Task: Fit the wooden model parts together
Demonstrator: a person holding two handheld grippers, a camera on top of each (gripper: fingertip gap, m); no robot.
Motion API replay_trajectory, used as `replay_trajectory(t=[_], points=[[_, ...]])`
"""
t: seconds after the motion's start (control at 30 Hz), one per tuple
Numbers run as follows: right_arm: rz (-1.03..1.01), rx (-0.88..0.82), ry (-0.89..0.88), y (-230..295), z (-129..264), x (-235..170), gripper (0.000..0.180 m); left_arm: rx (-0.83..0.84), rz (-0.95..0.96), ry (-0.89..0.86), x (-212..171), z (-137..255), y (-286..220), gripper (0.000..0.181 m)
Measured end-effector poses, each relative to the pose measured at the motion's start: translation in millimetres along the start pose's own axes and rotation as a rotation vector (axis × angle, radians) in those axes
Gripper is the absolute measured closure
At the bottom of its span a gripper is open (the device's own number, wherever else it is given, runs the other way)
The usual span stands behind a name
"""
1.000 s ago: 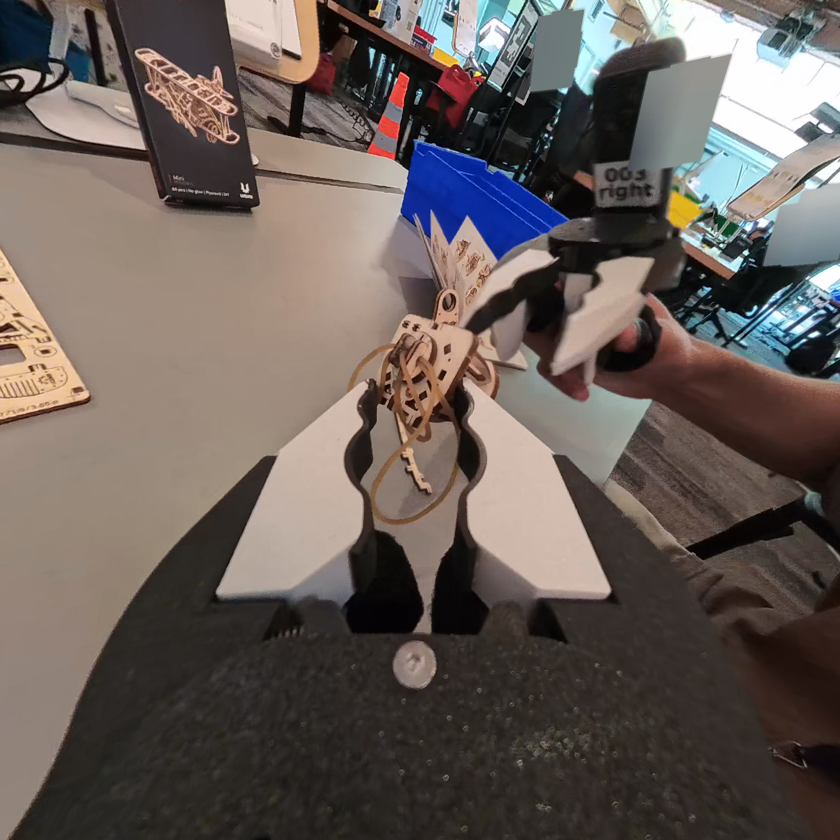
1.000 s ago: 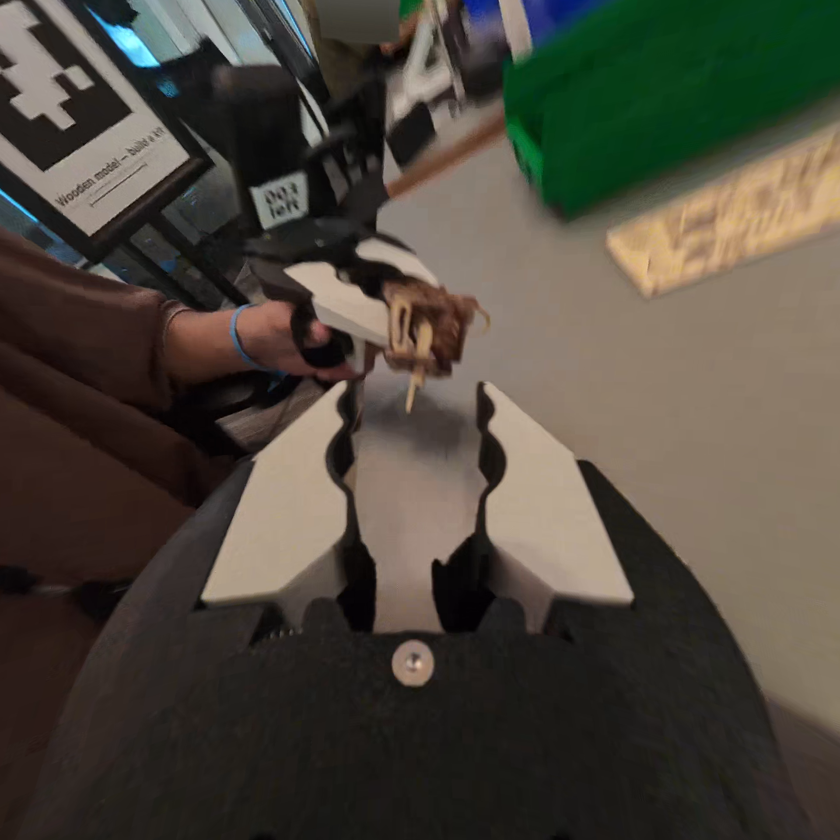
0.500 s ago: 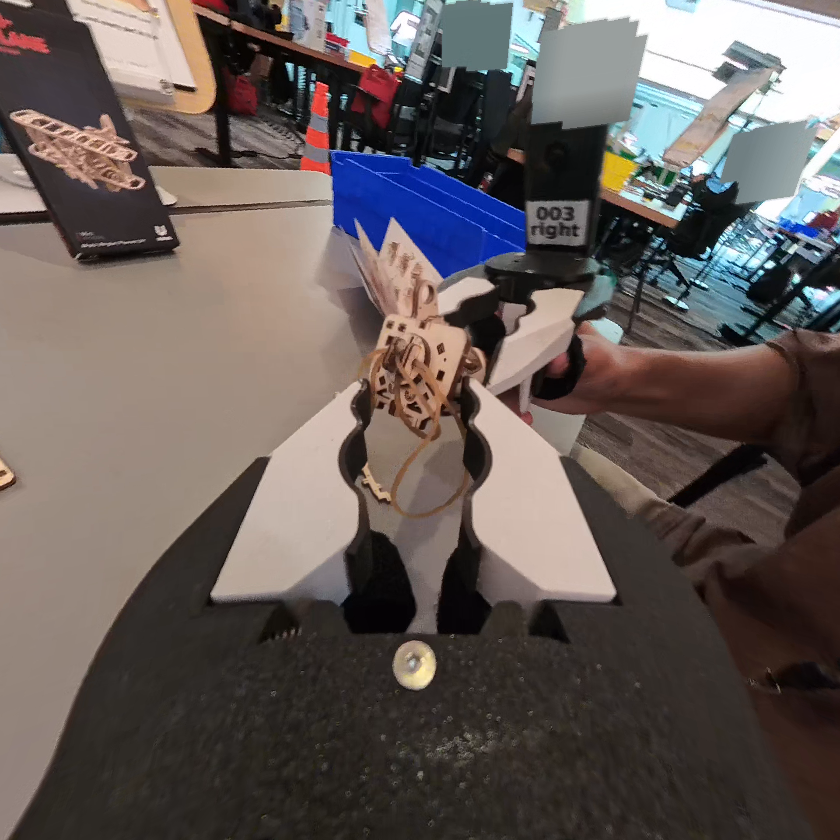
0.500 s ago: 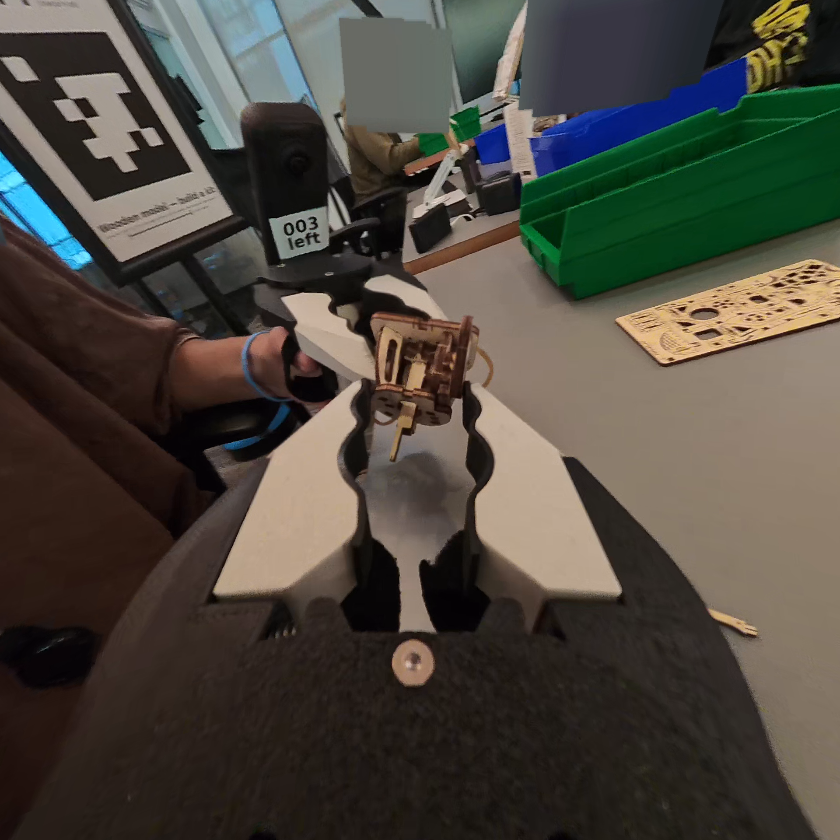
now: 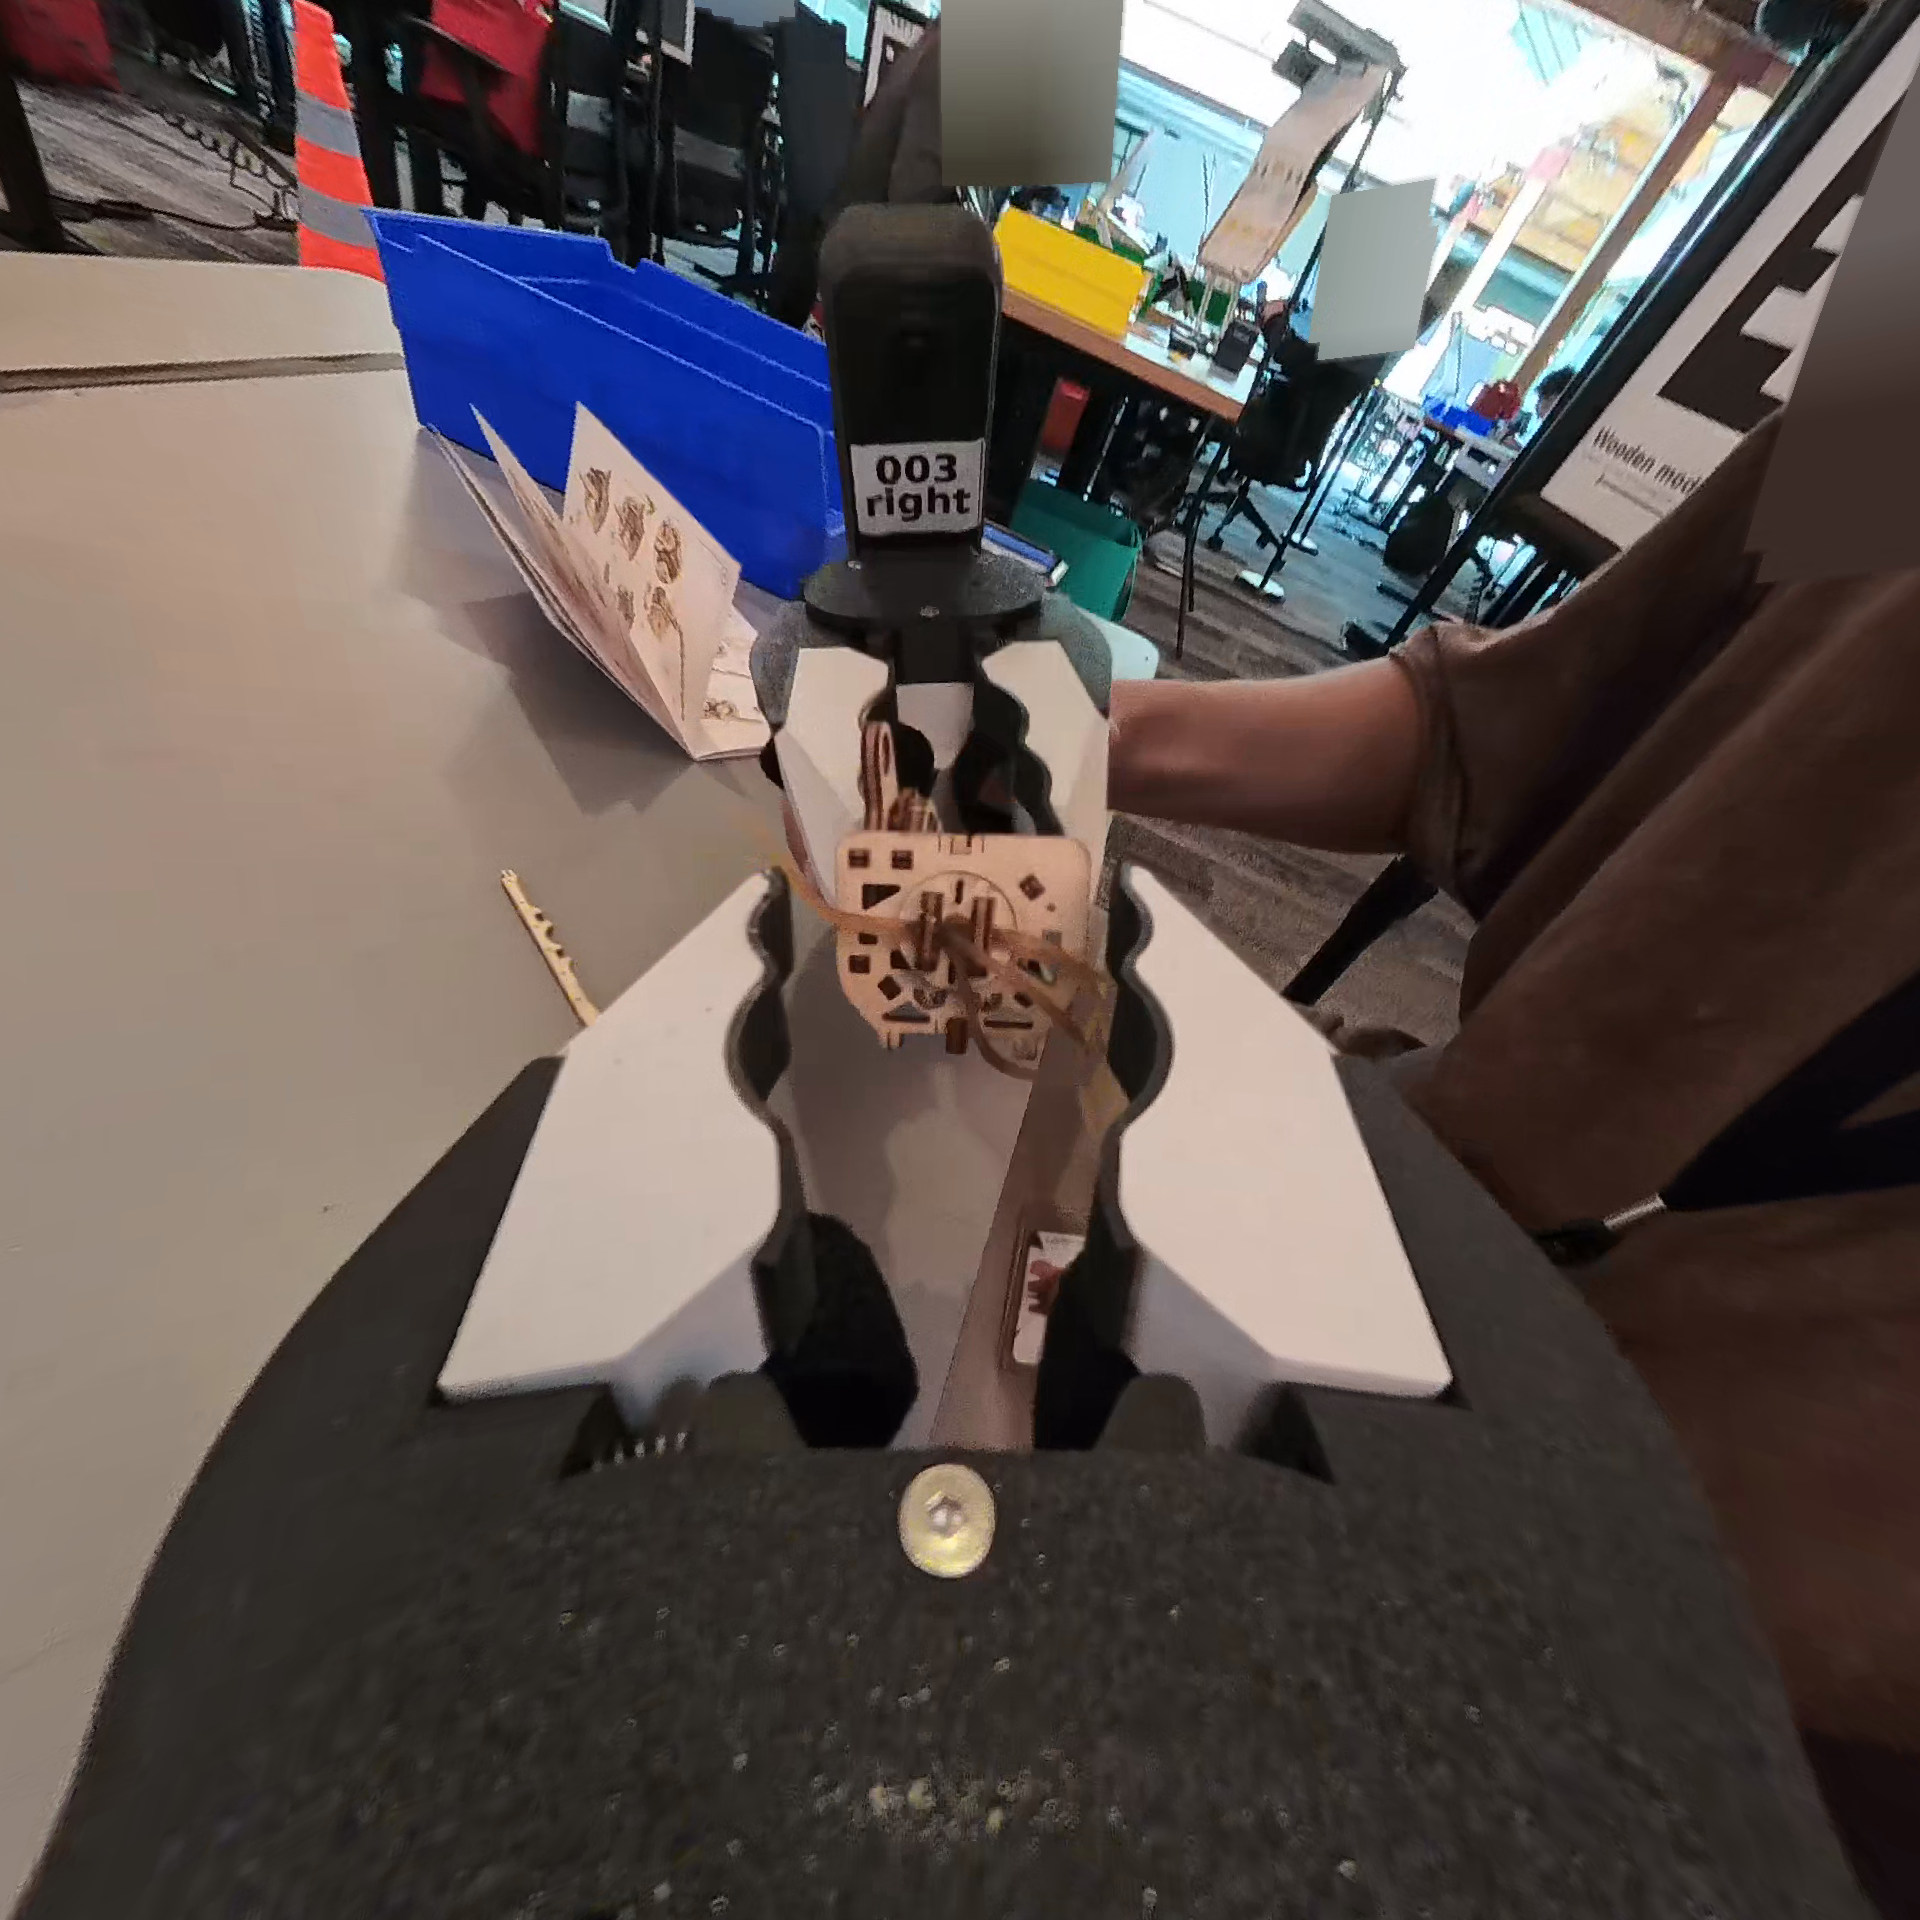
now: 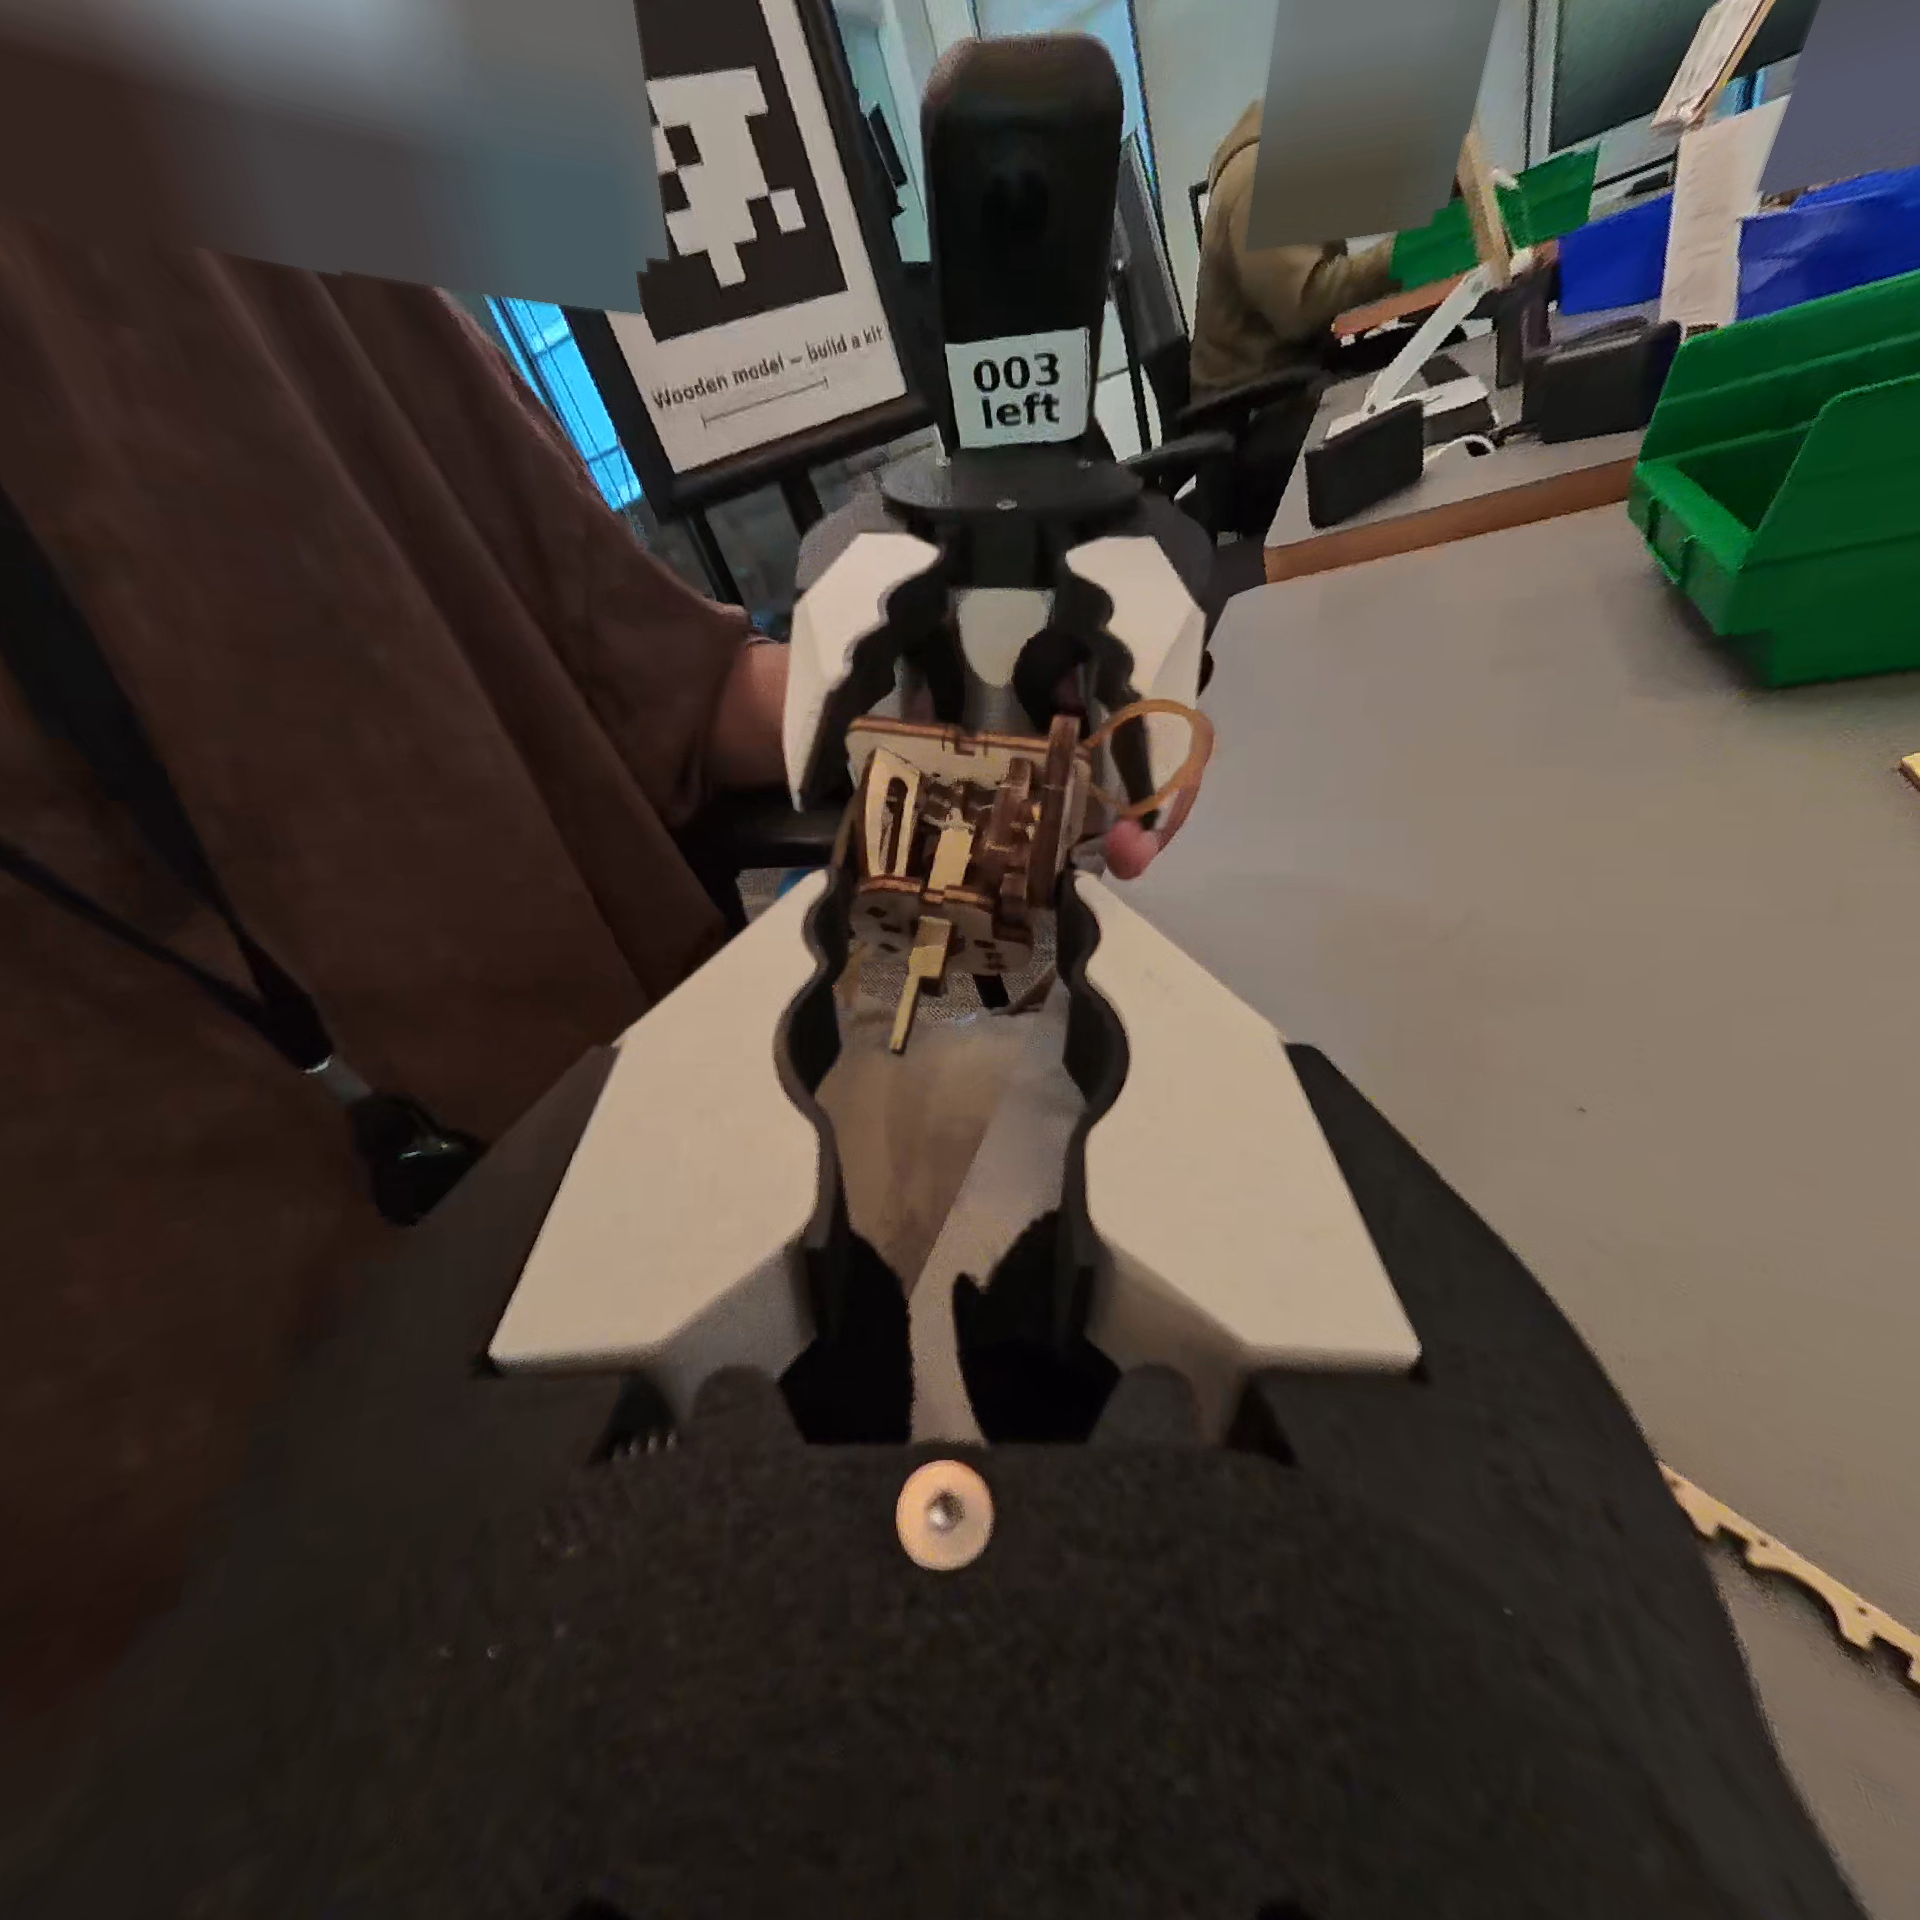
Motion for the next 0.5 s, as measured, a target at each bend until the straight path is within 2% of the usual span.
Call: replay_trajectory(t=[0.23,0.5], points=[[0.03,-0.011,0.087,1.7,2.6,2.1,0.14,0.054,-0.09,0.113,-8.4,-9.7,-4.1,0.131],[0.055,-0.051,0.157,1.5,6.8,10.6,0.14,0.083,-0.106,0.067,-5.0,-8.6,-2.1,0.135]])
Point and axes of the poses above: each gripper's, where its closed fingertips meet, z back along the fingers, x out of its top, y = z × x across the jaws, the point moved 10 cm from there along z, back along the fingers, and after that the axes turned 7 degrees about z, right-handed, at the moved point
